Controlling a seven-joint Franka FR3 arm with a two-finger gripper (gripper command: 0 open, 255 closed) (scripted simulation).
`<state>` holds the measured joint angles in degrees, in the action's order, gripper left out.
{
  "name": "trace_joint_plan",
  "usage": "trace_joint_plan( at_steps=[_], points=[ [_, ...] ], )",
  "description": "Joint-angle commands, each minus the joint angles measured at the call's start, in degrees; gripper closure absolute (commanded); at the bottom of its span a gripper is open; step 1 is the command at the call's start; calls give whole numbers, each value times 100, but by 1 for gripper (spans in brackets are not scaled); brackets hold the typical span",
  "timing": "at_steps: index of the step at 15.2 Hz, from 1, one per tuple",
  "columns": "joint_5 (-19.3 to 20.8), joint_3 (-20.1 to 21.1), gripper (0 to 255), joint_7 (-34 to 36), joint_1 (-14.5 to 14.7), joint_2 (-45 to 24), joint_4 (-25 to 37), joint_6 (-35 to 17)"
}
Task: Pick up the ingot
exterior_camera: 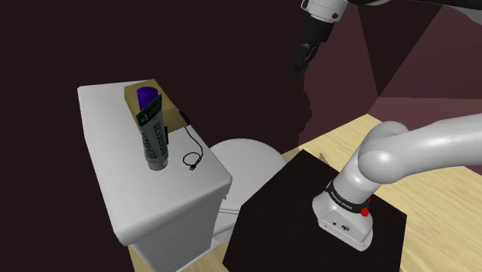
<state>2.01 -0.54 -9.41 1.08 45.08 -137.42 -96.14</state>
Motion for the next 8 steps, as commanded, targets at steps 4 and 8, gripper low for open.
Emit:
trace_joint_plan(
  at_steps=[4, 8],
  points=[
    [-547, -82, 0, 181, 138, -314, -128, -438],
    [-1322, -184, 0, 323, 371, -788, -236, -1054]
  ],
)
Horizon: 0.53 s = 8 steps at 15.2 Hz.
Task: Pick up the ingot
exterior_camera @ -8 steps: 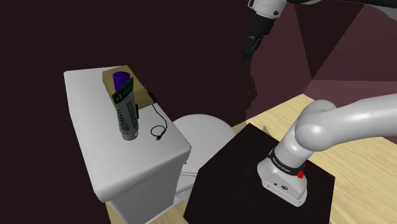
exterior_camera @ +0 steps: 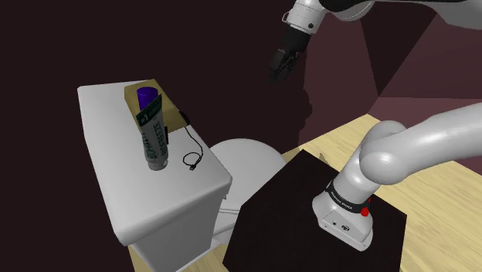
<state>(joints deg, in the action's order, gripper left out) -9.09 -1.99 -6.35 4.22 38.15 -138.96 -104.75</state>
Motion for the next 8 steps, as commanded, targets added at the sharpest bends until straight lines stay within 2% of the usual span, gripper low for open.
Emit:
trace_joint_plan(
  at_steps=[1, 8],
  points=[
    [-417, -63, 0, 32, 123, -224, -96, -348],
    [-2013, -252, 0, -107, 685, -1224, 10, -1362]
  ],
)
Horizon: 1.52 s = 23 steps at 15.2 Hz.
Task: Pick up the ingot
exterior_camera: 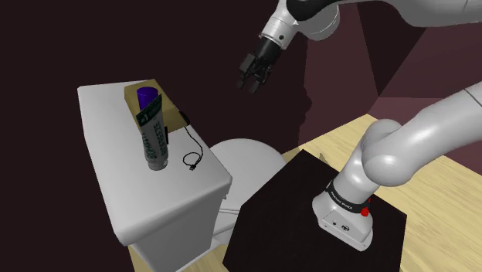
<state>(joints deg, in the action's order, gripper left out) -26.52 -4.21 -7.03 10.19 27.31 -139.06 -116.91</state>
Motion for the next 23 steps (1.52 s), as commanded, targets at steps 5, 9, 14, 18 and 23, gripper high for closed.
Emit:
trace_joint_plan(
  at_steps=[5, 9, 14, 18, 23],
  points=[
    [-1616, -170, 0, -405, 534, -935, 345, -663],
    [-2781, -250, 0, -799, 832, -1596, 762, -870],
    [-4225, -264, 0, -1272, 1053, -2426, 1443, -879],
    [-5294, -208, 0, -1549, 1118, -3078, 2082, -760],
    [-5749, -169, 0, -1820, 1116, -3398, 2244, -726]
  ],
)
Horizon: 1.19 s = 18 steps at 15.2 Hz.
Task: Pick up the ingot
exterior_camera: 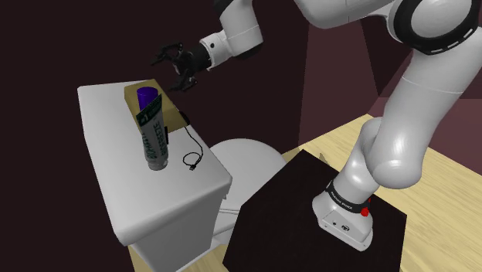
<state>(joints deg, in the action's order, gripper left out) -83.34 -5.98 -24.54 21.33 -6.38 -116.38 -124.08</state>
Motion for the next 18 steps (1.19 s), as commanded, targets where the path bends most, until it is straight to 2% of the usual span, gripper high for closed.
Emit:
trace_joint_plan(
  at_steps=[1, 6, 7, 18],
  points=[
    [-108, 10, 0, -138, 0, -67, -42, -13],
    [-258, 18, 0, -381, -8, -209, -102, -25],
    [-258, 19, 255, -380, -7, -209, -101, -26],
    [-174, 13, 255, -245, -2, -129, -70, -19]
  ],
)
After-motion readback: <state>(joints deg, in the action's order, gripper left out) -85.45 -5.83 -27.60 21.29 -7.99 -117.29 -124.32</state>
